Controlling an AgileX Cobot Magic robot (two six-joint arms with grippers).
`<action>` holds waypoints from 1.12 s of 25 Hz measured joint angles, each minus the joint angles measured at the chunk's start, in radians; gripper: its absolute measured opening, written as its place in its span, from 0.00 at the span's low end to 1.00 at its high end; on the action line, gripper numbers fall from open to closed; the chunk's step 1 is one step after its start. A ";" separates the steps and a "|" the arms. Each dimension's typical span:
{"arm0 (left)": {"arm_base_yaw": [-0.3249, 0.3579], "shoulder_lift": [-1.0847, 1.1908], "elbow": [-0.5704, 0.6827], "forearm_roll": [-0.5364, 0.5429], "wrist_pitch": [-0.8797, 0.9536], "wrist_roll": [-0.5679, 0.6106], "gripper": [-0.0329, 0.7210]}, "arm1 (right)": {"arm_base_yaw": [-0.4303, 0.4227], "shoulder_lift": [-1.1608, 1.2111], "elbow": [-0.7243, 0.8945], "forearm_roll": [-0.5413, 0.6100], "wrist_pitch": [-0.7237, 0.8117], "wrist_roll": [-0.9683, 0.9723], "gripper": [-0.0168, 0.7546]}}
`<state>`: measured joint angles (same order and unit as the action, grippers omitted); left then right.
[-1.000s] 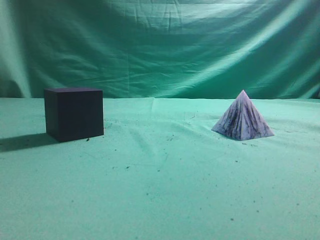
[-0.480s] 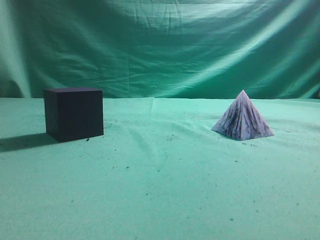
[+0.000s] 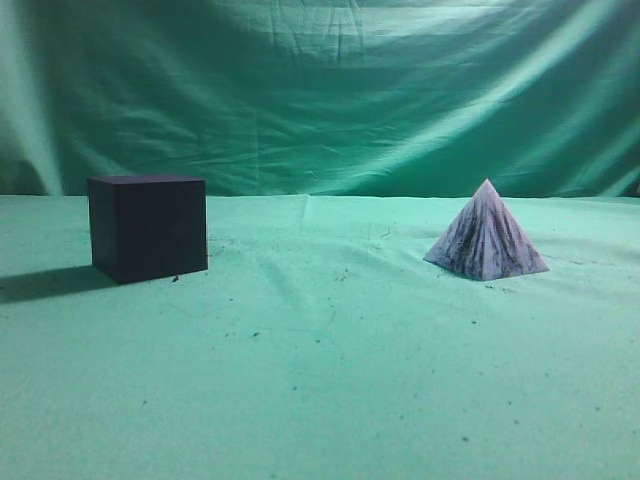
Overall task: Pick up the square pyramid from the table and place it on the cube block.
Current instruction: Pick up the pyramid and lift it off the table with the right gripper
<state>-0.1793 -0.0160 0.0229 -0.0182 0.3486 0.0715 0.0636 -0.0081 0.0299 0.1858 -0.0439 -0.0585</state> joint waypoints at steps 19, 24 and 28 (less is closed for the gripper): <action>0.000 0.000 0.000 0.000 0.000 0.000 0.04 | 0.042 0.589 -0.579 0.140 0.832 -0.270 0.02; 0.000 0.000 0.000 0.000 0.000 0.000 0.04 | 0.262 0.810 -0.702 0.136 0.872 -0.319 0.02; 0.000 0.000 0.000 0.000 0.000 0.000 0.04 | 0.399 0.999 -0.801 0.046 0.876 -0.231 0.02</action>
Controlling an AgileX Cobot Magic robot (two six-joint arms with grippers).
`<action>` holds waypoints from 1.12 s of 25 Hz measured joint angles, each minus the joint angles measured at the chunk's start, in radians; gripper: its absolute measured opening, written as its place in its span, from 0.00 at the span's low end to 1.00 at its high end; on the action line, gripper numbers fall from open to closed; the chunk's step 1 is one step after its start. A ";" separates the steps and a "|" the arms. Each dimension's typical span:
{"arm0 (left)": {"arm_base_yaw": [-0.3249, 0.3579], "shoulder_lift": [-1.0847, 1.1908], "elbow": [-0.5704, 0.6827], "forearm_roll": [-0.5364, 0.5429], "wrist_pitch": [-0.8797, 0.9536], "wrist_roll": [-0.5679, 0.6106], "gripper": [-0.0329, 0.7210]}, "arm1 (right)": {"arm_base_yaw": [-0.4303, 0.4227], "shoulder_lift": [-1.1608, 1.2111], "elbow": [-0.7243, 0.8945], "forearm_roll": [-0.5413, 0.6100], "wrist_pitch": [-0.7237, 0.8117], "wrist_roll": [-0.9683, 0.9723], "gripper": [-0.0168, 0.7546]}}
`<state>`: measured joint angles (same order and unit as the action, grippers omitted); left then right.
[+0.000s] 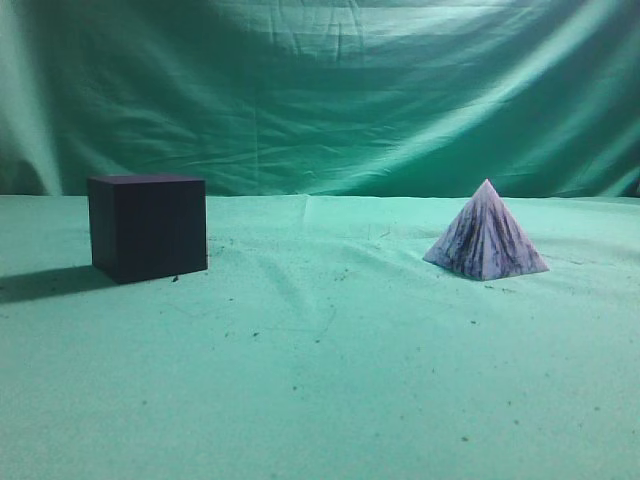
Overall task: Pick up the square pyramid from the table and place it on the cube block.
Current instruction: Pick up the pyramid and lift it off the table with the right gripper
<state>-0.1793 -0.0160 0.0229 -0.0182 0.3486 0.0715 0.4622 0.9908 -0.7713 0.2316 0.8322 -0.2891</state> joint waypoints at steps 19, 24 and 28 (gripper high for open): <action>0.000 0.000 0.000 0.000 0.000 0.000 0.04 | 0.059 0.678 -0.341 -0.152 -0.020 0.149 0.85; 0.000 0.000 0.000 0.000 0.000 0.000 0.04 | 0.059 0.783 -0.373 -0.214 -0.029 0.180 0.86; 0.000 0.000 0.000 0.000 0.000 0.000 0.04 | 0.059 0.842 -0.411 -0.240 -0.046 0.184 0.80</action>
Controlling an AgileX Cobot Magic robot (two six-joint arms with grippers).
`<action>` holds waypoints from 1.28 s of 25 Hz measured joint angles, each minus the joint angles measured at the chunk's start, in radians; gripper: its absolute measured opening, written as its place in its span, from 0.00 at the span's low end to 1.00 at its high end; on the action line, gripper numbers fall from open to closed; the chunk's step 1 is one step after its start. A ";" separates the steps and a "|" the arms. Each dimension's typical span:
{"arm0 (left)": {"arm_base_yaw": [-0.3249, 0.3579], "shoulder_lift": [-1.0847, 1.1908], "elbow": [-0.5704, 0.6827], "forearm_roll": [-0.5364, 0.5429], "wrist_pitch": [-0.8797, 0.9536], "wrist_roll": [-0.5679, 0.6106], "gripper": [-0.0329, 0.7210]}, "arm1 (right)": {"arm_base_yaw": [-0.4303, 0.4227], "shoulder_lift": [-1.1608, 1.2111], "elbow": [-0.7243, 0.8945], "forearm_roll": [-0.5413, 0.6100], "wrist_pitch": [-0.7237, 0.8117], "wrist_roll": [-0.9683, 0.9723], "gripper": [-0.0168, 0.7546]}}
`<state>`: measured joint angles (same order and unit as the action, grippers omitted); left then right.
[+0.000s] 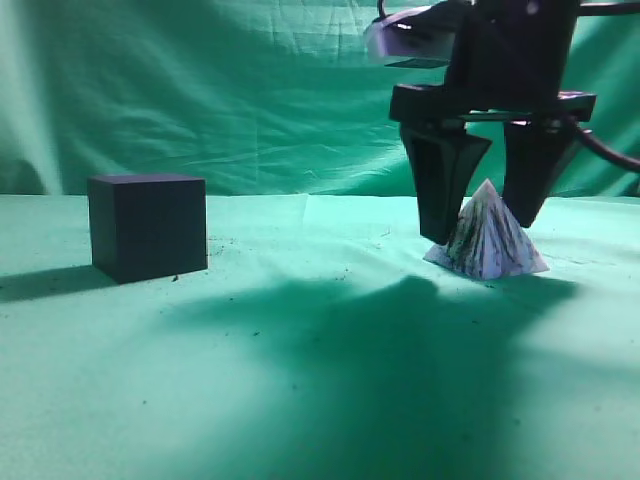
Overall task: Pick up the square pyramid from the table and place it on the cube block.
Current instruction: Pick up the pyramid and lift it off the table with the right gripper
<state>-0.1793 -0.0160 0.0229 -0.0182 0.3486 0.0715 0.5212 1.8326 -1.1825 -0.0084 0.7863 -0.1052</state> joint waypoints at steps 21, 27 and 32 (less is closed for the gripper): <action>0.000 0.000 0.000 0.000 0.000 0.000 0.04 | 0.002 0.108 -0.054 0.008 0.034 0.004 0.53; 0.000 0.000 0.000 0.000 0.000 0.000 0.04 | 0.002 0.133 -0.137 -0.010 0.138 0.010 0.52; 0.000 0.000 0.000 0.000 0.000 0.000 0.04 | 0.016 0.149 -0.305 -0.043 0.302 0.011 0.52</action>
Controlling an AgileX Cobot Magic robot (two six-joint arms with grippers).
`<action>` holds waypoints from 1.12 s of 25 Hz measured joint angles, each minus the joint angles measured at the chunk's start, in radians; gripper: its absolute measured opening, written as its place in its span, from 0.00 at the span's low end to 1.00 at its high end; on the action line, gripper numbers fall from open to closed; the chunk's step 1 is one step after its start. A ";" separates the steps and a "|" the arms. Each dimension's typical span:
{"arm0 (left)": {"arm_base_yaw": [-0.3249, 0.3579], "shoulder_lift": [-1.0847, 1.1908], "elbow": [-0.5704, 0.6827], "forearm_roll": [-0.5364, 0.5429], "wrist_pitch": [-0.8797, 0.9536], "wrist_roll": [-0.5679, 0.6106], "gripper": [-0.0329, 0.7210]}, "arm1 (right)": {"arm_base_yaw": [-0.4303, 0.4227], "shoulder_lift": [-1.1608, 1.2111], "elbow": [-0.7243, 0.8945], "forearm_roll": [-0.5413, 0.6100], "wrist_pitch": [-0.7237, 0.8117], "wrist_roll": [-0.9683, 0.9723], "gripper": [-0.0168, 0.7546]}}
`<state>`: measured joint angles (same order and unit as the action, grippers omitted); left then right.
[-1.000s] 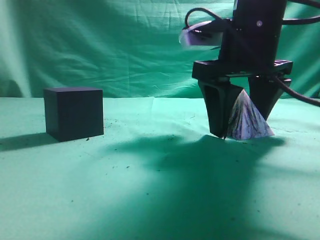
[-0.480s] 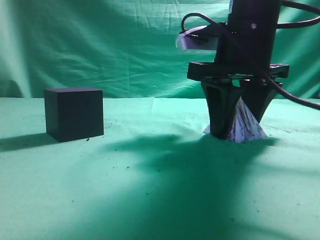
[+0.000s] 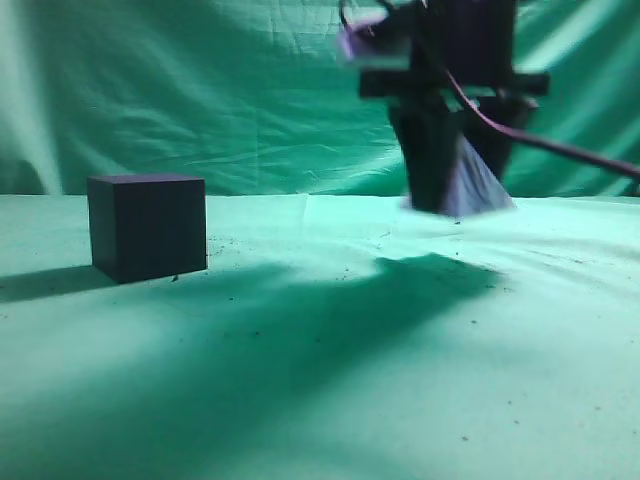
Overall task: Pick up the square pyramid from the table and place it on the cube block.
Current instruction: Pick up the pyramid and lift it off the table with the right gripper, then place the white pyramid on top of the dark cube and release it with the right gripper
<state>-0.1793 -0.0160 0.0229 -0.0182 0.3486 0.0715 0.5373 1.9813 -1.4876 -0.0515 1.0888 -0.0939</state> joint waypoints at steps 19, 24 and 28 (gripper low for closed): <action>0.000 0.000 0.000 0.000 0.000 0.000 0.04 | 0.393 0.153 -0.504 0.038 0.074 0.008 0.52; 0.000 0.000 0.000 0.000 0.000 0.000 0.04 | 0.391 0.198 -0.506 -0.003 0.080 0.008 0.52; 0.000 0.000 0.000 0.000 0.000 0.000 0.04 | 0.380 0.213 -0.506 -0.006 0.055 0.008 0.52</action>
<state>-0.1793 -0.0160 0.0229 -0.0182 0.3486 0.0715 0.9169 2.1939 -1.9934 -0.0573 1.1440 -0.0864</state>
